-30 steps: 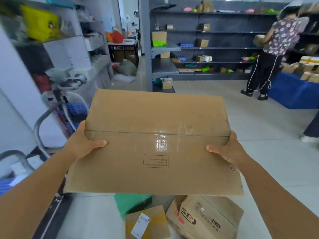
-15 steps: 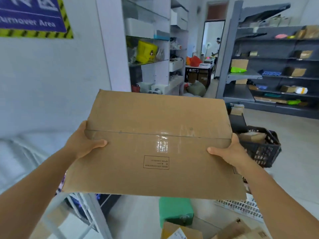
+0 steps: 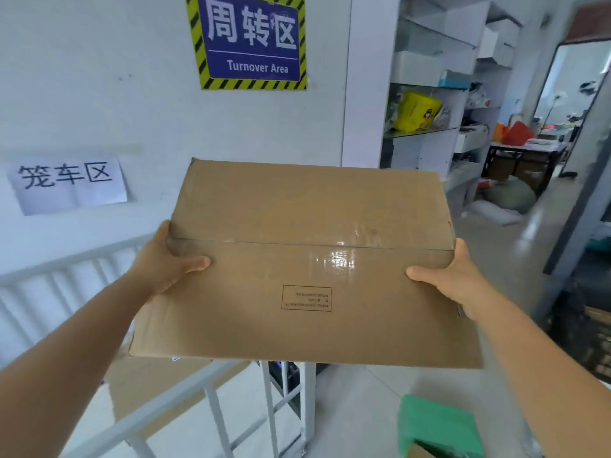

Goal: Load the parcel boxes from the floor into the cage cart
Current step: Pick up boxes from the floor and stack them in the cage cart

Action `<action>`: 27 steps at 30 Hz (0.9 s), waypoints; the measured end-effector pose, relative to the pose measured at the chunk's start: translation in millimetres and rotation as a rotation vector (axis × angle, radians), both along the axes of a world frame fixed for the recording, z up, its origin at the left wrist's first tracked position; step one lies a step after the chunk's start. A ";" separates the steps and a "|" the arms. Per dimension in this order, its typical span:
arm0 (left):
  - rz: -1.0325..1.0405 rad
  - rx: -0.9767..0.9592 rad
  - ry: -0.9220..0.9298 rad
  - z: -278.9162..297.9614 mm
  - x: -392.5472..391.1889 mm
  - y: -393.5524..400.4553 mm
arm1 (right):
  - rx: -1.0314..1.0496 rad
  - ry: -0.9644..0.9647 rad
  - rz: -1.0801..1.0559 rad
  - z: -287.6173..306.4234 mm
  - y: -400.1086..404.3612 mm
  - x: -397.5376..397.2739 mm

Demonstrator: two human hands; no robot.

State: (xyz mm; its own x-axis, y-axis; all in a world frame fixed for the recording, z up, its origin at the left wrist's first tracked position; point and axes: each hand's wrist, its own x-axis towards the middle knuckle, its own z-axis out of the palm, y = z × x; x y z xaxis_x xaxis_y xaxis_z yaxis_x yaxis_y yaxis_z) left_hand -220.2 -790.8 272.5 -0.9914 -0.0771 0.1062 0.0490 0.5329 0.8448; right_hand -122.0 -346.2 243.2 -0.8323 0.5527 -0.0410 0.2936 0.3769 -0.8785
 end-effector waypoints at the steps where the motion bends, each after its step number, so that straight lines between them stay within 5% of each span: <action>1: 0.015 0.002 0.014 0.4 3.5 -18.6 | 0.009 -0.004 0.020 3.0 -18.0 -4.7; 19: 0.480 0.038 0.011 -19.7 92.0 -329.0 | 0.059 -0.035 0.470 -0.3 -346.8 -119.7; 27: 0.695 0.015 -0.136 -56.6 90.0 -427.1 | 0.039 -0.102 0.658 -40.5 -461.6 -203.6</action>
